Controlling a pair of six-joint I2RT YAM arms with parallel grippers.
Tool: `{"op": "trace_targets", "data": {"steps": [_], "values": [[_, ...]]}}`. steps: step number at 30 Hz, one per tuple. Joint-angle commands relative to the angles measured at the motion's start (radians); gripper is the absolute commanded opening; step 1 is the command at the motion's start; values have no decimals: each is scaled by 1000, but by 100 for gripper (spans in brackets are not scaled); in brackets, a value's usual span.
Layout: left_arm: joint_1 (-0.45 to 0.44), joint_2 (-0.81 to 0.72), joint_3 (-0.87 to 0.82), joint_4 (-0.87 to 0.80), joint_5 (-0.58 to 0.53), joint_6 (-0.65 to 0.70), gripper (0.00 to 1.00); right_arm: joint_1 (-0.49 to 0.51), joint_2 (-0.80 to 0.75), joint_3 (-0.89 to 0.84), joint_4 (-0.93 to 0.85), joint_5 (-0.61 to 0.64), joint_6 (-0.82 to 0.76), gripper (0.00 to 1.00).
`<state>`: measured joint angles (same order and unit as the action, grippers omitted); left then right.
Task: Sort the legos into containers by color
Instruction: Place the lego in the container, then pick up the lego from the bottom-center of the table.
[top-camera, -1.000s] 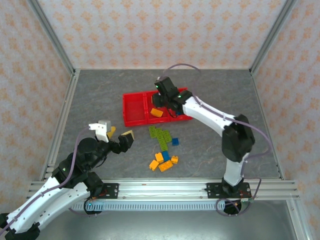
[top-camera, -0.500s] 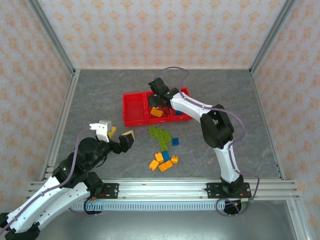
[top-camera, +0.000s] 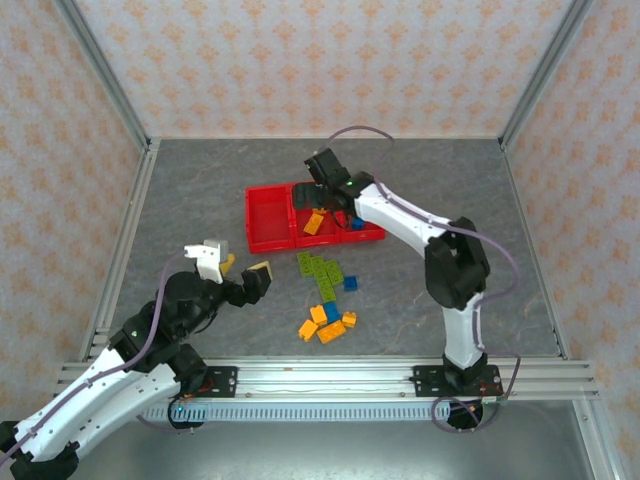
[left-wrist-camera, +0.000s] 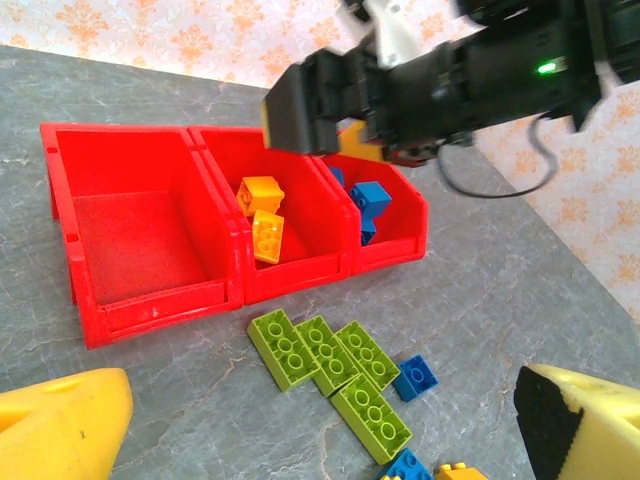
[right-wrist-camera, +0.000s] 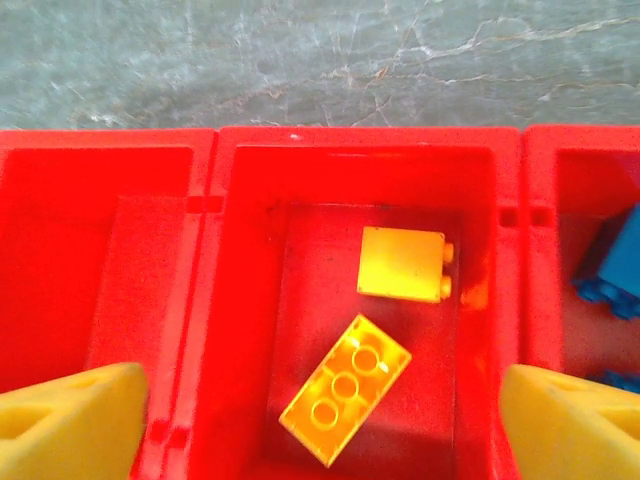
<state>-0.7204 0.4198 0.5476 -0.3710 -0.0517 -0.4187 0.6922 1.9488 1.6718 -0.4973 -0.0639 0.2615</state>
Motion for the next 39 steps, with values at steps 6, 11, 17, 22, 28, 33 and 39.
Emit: {"op": "trace_targets", "data": {"steps": [6,11,17,22,28,33,39], "values": [[-2,5,-2,26,19,4,99,60,-354,-283,-93,39,31,95],[-2,7,-1,26,18,4,99,102,-540,-506,-135,39,129,92],[-2,13,0,26,25,5,99,172,-718,-784,-101,12,414,88],[-2,13,2,24,37,3,99,254,-803,-893,-77,77,611,89],[-2,-3,2,26,52,-2,99,344,-805,-998,5,75,775,98],[-2,-12,1,26,63,-8,99,409,-774,-1027,45,112,854,94],[-3,-37,-1,28,67,-11,99,420,-712,-1023,64,137,845,84]]}}
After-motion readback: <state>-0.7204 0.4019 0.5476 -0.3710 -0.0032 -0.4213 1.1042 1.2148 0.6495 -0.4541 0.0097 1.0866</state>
